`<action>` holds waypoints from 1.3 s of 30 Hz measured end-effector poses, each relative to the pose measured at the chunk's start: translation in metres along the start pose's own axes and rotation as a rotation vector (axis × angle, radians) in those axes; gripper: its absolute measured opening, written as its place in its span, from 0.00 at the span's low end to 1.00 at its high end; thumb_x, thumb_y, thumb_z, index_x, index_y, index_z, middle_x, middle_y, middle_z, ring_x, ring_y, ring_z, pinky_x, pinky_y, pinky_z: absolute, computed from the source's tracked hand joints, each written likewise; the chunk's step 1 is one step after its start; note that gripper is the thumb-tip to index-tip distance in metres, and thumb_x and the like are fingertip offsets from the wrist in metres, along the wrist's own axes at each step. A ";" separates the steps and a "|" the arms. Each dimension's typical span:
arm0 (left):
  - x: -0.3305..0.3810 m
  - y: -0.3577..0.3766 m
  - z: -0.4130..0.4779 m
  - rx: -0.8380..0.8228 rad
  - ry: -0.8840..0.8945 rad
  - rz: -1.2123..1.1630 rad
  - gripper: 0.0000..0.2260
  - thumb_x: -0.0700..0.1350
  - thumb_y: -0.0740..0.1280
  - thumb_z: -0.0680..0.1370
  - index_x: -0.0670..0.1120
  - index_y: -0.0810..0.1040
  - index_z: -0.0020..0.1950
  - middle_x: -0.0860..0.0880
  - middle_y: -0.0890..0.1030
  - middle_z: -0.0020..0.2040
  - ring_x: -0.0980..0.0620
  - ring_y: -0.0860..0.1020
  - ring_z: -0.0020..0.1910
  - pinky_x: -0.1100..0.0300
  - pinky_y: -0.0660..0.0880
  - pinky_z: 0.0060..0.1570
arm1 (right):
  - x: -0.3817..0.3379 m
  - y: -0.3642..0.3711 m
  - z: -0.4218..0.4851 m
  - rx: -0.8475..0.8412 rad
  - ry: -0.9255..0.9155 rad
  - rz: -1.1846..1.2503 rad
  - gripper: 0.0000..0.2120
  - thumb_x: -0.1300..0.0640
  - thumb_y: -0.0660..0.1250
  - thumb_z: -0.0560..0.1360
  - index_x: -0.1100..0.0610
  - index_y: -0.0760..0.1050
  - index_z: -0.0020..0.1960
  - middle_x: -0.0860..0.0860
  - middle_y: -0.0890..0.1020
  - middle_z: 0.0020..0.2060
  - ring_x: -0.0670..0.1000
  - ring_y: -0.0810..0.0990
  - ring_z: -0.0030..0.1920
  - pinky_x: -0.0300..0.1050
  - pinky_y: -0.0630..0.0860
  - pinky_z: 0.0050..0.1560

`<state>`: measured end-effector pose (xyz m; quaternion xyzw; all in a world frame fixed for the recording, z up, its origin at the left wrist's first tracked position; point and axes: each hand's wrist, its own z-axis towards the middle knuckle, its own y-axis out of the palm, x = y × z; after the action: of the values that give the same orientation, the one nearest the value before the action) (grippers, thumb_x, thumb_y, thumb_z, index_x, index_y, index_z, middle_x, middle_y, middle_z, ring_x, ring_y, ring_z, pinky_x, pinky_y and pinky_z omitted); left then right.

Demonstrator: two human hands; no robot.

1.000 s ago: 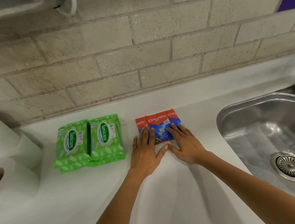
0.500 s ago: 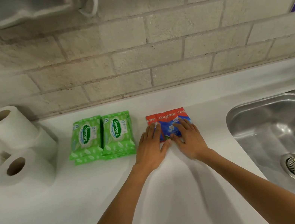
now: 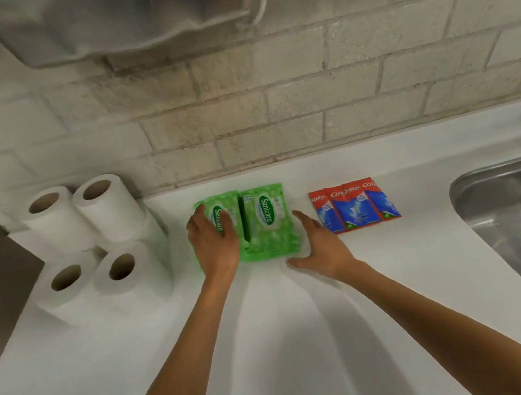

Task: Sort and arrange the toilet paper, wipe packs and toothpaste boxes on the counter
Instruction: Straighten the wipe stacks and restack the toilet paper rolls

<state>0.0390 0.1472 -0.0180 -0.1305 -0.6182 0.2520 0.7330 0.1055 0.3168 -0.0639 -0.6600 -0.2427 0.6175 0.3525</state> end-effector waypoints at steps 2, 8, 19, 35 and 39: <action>-0.014 -0.010 0.009 -0.035 -0.076 -0.008 0.24 0.48 0.60 0.79 0.40 0.61 0.72 0.38 0.65 0.71 0.41 0.64 0.71 0.50 0.62 0.68 | -0.008 0.010 0.004 -0.006 0.035 -0.007 0.52 0.51 0.76 0.63 0.55 0.47 0.77 0.56 0.66 0.71 0.57 0.71 0.67 0.48 0.72 0.60; -0.049 -0.018 0.026 -0.207 -0.216 -0.027 0.30 0.53 0.60 0.78 0.41 0.53 0.75 0.41 0.59 0.75 0.42 0.59 0.74 0.50 0.59 0.71 | -0.022 0.031 0.020 0.014 0.144 0.017 0.59 0.52 0.77 0.62 0.59 0.38 0.76 0.57 0.68 0.71 0.58 0.73 0.65 0.49 0.74 0.59; -0.074 -0.011 0.051 -0.434 -0.272 -0.138 0.23 0.56 0.68 0.73 0.45 0.74 0.63 0.46 0.81 0.58 0.47 0.78 0.56 0.55 0.74 0.56 | -0.020 0.032 0.050 -0.003 0.188 0.099 0.49 0.57 0.80 0.58 0.57 0.57 0.73 0.55 0.78 0.60 0.57 0.76 0.61 0.45 0.72 0.56; -0.081 -0.022 0.048 -0.510 -0.238 -0.247 0.21 0.51 0.66 0.76 0.49 0.69 0.68 0.49 0.78 0.62 0.48 0.77 0.60 0.49 0.72 0.64 | -0.022 0.040 0.049 0.020 0.153 0.269 0.45 0.63 0.78 0.58 0.52 0.61 0.70 0.52 0.81 0.58 0.51 0.78 0.55 0.38 0.72 0.49; -0.080 -0.020 0.048 -0.513 -0.264 -0.284 0.20 0.49 0.65 0.76 0.51 0.69 0.68 0.49 0.78 0.62 0.49 0.77 0.59 0.49 0.72 0.64 | -0.021 0.039 0.049 0.013 0.152 0.271 0.46 0.63 0.78 0.58 0.51 0.60 0.71 0.51 0.80 0.58 0.49 0.77 0.53 0.38 0.72 0.50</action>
<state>-0.0126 0.0822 -0.0654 -0.1896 -0.7633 -0.0019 0.6176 0.0501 0.2840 -0.0796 -0.7292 -0.1200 0.6094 0.2874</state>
